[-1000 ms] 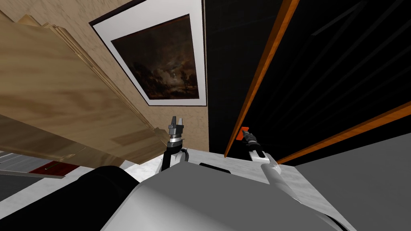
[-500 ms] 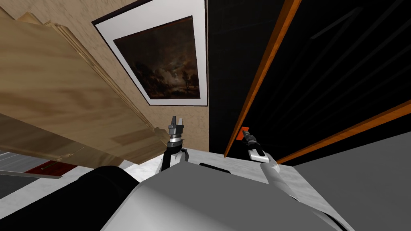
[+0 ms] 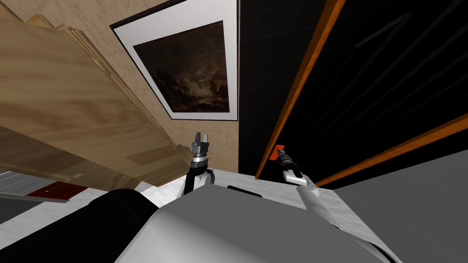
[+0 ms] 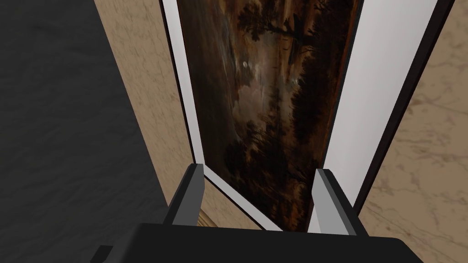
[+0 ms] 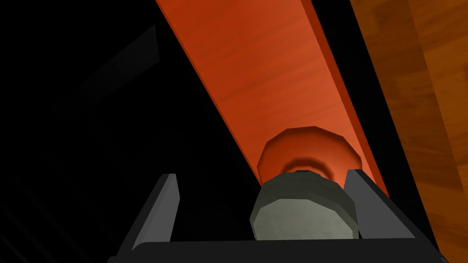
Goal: Pull the door open
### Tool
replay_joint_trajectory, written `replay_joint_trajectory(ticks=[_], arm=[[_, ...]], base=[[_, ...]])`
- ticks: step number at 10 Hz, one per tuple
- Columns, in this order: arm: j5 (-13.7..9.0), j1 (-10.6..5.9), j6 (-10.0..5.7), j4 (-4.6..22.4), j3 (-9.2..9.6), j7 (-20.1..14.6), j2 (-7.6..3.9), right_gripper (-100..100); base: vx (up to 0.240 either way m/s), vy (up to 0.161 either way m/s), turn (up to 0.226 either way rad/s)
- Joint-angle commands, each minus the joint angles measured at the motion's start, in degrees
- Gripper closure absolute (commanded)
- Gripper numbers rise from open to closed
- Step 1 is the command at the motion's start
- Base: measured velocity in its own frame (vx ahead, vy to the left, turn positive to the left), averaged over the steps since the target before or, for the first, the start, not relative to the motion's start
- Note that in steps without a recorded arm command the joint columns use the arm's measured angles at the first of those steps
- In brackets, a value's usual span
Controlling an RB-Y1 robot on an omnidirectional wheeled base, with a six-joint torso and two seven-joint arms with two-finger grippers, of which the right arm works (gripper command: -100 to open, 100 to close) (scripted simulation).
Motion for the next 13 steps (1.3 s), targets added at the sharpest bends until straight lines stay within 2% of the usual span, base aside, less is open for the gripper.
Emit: replay_joint_trajectory(ticks=[1, 7, 8, 9, 13], arm=[[-2.79, 1.16, 2.52, -0.73, -1.58, -0.49, -1.16, 100], [-2.79, 1.16, 2.52, -0.73, -1.58, -0.49, -1.16, 100], [-5.35, 1.16, 4.74, -0.65, -1.95, -1.32, -1.17, 100], [-6.85, 1.16, 5.08, -0.65, -1.95, -1.32, -1.17, 100], [-6.95, 1.16, 5.08, -0.65, -1.95, -1.32, -1.17, 100]], base=[[-0.012, 0.008, -0.032], [-0.001, 0.001, -0.001], [-0.014, 0.005, 0.001], [-0.009, 0.006, 0.005], [-0.002, 0.002, -0.002]])
